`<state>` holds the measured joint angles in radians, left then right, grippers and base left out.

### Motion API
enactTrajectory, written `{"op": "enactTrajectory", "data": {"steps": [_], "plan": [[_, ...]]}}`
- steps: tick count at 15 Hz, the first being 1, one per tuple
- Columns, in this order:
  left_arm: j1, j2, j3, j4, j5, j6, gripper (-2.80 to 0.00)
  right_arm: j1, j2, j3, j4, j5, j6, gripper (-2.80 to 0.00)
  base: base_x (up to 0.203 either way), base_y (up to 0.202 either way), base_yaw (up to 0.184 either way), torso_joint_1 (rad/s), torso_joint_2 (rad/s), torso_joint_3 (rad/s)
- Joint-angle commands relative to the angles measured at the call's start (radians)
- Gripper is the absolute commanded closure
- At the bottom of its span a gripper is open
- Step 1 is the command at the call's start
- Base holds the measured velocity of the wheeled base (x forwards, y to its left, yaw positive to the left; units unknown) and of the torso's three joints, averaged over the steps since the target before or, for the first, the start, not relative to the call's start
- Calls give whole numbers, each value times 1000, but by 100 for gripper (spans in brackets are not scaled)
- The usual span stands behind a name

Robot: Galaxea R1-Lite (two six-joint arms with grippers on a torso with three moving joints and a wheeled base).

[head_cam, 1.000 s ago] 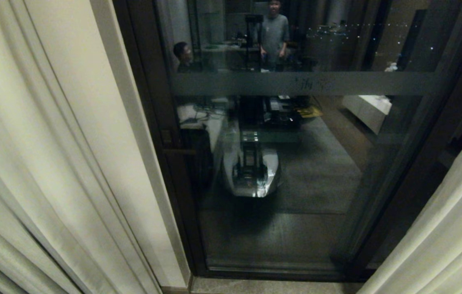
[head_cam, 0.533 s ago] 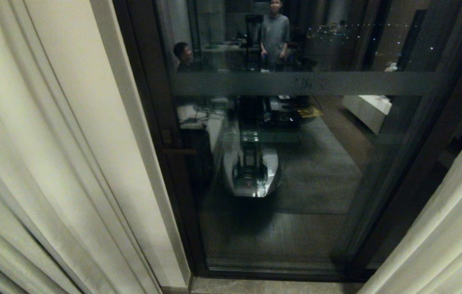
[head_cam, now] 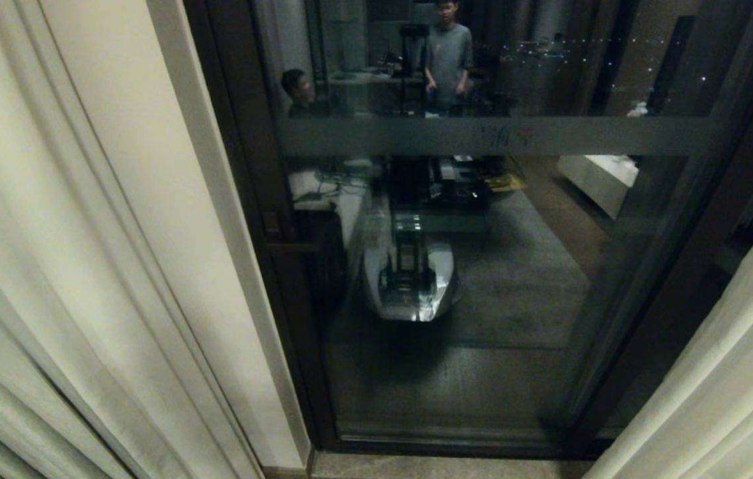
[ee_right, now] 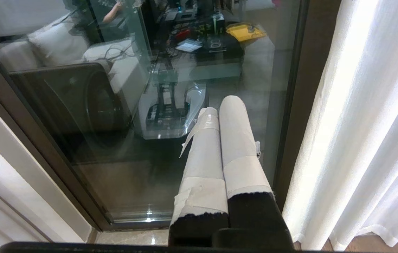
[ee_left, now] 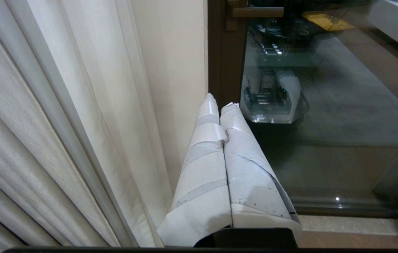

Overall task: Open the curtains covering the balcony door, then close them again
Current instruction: Pull the inner curtains open on both sides

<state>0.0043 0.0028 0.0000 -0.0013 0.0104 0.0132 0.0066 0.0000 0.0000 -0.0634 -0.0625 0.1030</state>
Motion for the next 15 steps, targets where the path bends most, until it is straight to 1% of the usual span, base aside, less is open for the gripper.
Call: {"op": "enactTrajectory", "data": {"steps": [1, 15], "plan": [[0, -1, 0, 0, 0, 1, 0, 1, 0, 0, -1, 0, 1, 0, 0, 0, 0, 0, 0, 0], [-1, -1, 0, 0, -1, 1, 0, 0, 0, 0, -1, 0, 1, 0, 0, 0, 0, 0, 0, 0]]}}
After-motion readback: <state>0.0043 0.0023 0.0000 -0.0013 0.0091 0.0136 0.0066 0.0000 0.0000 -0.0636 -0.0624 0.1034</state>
